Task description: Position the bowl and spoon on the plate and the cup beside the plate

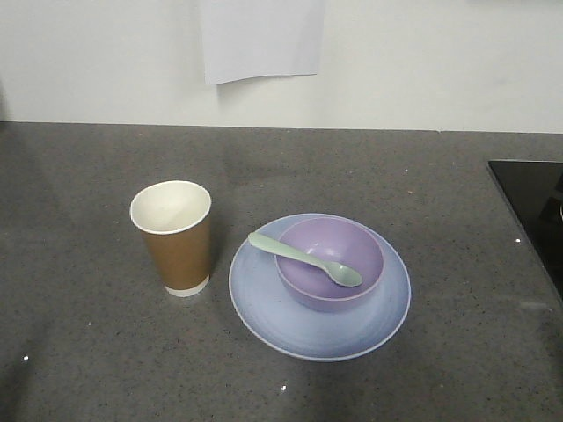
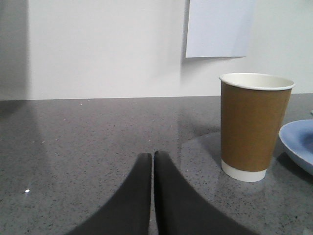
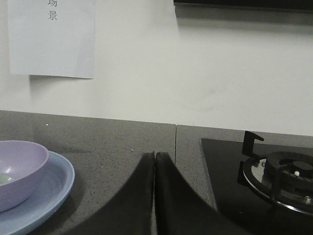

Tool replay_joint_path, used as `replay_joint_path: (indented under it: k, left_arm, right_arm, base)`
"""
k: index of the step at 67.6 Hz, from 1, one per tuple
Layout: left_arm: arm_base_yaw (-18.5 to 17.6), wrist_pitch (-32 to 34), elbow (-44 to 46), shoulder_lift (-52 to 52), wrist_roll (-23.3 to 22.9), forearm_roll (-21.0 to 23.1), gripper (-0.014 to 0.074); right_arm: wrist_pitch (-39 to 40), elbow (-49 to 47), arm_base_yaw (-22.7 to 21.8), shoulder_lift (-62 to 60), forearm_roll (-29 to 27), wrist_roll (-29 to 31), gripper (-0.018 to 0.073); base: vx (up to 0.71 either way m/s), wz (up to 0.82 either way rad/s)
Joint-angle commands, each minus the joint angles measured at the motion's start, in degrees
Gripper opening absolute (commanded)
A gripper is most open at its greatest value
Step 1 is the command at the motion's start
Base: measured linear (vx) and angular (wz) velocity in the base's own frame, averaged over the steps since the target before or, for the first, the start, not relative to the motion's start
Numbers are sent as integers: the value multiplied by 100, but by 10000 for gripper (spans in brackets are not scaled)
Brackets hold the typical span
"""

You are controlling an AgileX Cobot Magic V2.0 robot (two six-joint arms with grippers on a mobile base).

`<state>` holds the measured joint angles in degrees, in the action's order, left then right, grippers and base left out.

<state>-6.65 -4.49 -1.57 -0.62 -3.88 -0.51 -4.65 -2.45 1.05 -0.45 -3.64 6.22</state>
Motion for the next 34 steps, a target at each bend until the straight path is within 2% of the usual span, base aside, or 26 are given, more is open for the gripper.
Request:
replay_joint_path:
  k: [1, 8, 17, 34]
  left_arm:
    - [5, 449, 137, -43, -55, 51, -6]
    - [5, 449, 137, -43, -55, 51, -6]
    - [5, 449, 137, -43, -55, 51, -6]
    - [5, 449, 137, -43, -55, 51, -6]
  right_arm:
    - [893, 135, -28, -117, 458, -520, -4]
    - [1155, 444, -28, -117, 468, -482, -4]
    - [865, 431, -28, -117, 485, -445, -4]
    - [790, 431, -28, -117, 490, -447, -4]
  base:
    - [0, 0]
    - [0, 0]
    - [0, 0]
    - [0, 0]
